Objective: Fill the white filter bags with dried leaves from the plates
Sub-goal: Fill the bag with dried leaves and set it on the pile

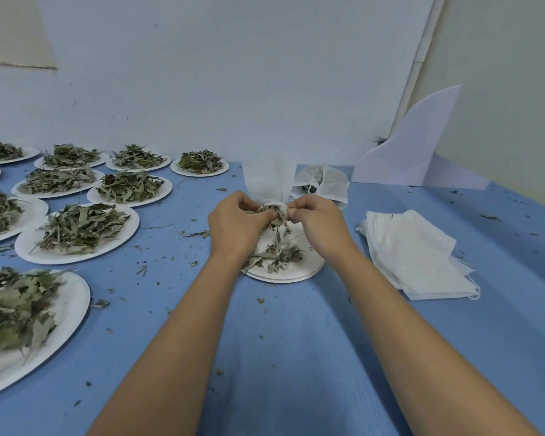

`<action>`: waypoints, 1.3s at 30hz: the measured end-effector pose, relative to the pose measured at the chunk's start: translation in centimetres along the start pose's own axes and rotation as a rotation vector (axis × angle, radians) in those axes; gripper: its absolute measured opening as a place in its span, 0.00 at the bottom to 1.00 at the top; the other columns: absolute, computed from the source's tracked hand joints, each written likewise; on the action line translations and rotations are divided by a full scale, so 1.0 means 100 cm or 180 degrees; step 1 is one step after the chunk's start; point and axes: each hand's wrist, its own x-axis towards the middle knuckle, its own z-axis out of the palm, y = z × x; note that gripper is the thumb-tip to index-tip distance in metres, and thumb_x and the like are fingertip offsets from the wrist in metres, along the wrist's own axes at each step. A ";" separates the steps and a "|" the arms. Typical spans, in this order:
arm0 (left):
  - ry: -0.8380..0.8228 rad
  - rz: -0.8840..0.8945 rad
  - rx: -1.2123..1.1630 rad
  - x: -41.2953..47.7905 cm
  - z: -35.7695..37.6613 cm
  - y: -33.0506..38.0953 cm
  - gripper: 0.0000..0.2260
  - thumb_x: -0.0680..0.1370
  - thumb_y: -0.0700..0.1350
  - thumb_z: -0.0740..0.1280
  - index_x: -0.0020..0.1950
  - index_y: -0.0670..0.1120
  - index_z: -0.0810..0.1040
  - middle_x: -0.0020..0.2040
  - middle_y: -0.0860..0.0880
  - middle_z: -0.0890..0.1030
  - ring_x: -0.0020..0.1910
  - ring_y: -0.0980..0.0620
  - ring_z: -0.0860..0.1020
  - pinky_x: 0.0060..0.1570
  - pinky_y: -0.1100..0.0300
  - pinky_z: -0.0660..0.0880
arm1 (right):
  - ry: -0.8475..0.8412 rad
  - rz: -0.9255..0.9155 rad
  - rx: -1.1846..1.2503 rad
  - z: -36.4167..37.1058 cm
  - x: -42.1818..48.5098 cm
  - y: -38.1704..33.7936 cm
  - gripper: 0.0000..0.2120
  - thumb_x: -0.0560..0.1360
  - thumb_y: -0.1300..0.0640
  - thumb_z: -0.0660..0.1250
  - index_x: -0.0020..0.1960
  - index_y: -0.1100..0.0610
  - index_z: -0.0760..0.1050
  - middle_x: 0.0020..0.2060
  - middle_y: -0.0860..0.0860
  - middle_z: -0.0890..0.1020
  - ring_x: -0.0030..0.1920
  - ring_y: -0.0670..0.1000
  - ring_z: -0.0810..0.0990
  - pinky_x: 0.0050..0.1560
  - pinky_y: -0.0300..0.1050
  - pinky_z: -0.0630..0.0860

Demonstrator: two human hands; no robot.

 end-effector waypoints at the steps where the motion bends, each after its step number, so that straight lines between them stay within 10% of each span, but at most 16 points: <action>1: 0.0052 -0.0003 -0.0008 -0.001 0.000 0.000 0.14 0.68 0.48 0.76 0.34 0.49 0.71 0.36 0.52 0.77 0.34 0.56 0.75 0.29 0.70 0.67 | -0.0004 -0.0102 -0.0132 0.002 -0.001 0.000 0.10 0.75 0.61 0.66 0.37 0.49 0.74 0.38 0.45 0.78 0.41 0.43 0.75 0.41 0.36 0.68; 19: 0.0636 0.0415 0.0259 -0.004 0.002 0.000 0.10 0.69 0.31 0.62 0.38 0.45 0.67 0.35 0.51 0.71 0.33 0.54 0.66 0.27 0.64 0.61 | -0.1473 -0.0110 0.0963 0.004 -0.008 -0.012 0.12 0.75 0.73 0.58 0.38 0.61 0.75 0.34 0.54 0.76 0.36 0.47 0.74 0.41 0.35 0.72; 27: -0.0040 0.0187 -0.0135 0.003 0.001 0.004 0.09 0.71 0.45 0.73 0.49 0.47 0.78 0.43 0.55 0.79 0.42 0.59 0.76 0.40 0.73 0.71 | -0.0324 0.0288 0.1087 0.006 0.003 0.003 0.08 0.80 0.66 0.57 0.45 0.58 0.73 0.43 0.54 0.78 0.42 0.48 0.77 0.43 0.38 0.77; 32: -0.0588 -0.0218 -0.0674 0.005 -0.004 0.008 0.04 0.76 0.48 0.67 0.48 0.52 0.80 0.50 0.54 0.81 0.53 0.53 0.79 0.58 0.49 0.76 | 0.0139 0.0375 0.1110 0.001 0.010 0.013 0.06 0.80 0.64 0.57 0.49 0.59 0.73 0.39 0.51 0.78 0.38 0.46 0.77 0.40 0.36 0.77; 39: -0.0607 -0.0434 -0.1257 0.002 -0.004 0.005 0.06 0.75 0.48 0.71 0.40 0.50 0.78 0.41 0.52 0.78 0.42 0.56 0.79 0.41 0.61 0.80 | 0.0199 0.0284 0.0427 0.004 0.009 0.011 0.07 0.78 0.61 0.58 0.44 0.53 0.73 0.47 0.54 0.80 0.50 0.55 0.79 0.55 0.52 0.76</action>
